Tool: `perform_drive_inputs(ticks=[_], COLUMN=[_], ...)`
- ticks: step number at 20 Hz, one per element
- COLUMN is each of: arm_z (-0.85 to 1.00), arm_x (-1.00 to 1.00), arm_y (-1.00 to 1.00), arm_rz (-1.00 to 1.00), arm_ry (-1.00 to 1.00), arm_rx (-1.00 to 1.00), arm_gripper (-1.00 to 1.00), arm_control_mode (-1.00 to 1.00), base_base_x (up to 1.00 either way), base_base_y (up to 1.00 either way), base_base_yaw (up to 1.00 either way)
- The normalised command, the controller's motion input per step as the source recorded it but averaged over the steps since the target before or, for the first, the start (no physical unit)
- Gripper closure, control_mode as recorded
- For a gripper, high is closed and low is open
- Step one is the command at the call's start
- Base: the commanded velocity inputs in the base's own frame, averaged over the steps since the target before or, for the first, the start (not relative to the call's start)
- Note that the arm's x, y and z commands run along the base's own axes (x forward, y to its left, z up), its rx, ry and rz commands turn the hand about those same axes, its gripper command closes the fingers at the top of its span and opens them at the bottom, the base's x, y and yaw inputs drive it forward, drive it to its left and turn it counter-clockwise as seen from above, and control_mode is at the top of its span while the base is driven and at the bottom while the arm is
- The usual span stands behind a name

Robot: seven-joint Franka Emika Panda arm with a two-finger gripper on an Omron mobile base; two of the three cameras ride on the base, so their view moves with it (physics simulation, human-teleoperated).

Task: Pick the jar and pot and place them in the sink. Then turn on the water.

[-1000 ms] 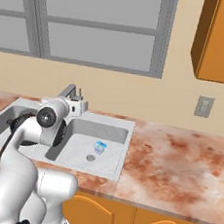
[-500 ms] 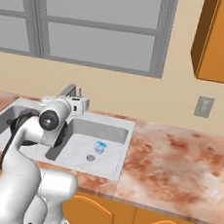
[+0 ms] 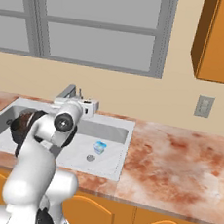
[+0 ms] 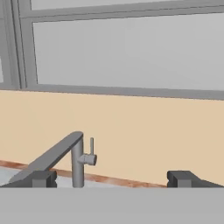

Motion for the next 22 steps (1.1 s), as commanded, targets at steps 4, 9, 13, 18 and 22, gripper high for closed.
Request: perform_drive_inputs(ticks=[4, 9, 13, 18, 22], arm_z=[-0.45, -0.29, -0.14, -0.03, 0.00], arm_x=[0.42, 0.45, 0.37, 0.18, 0.21], arm_y=[-0.10, 0.00, -0.12, 0.00, 0.00], arm_rz=[0.03, 0.02, 0.05, 0.00, 0.00], arm_ry=[-0.05, -0.02, 0.00, 0.00, 0.00], arm_rx=[0.00, 0.00, 0.00, 0.00, 0.00], arm_gripper=[-1.00, -1.00, -1.00, -1.00, -1.00], arm_control_mode=[-1.00, -1.00, -1.00, -1.00, -1.00], base_base_x=[0.00, 0.00, 0.00, 0.00, 0.00], base_base_y=[0.00, 0.00, 0.00, 0.00, 0.00], base_base_yaw=[0.00, 0.00, 0.00, 0.00, 0.00])
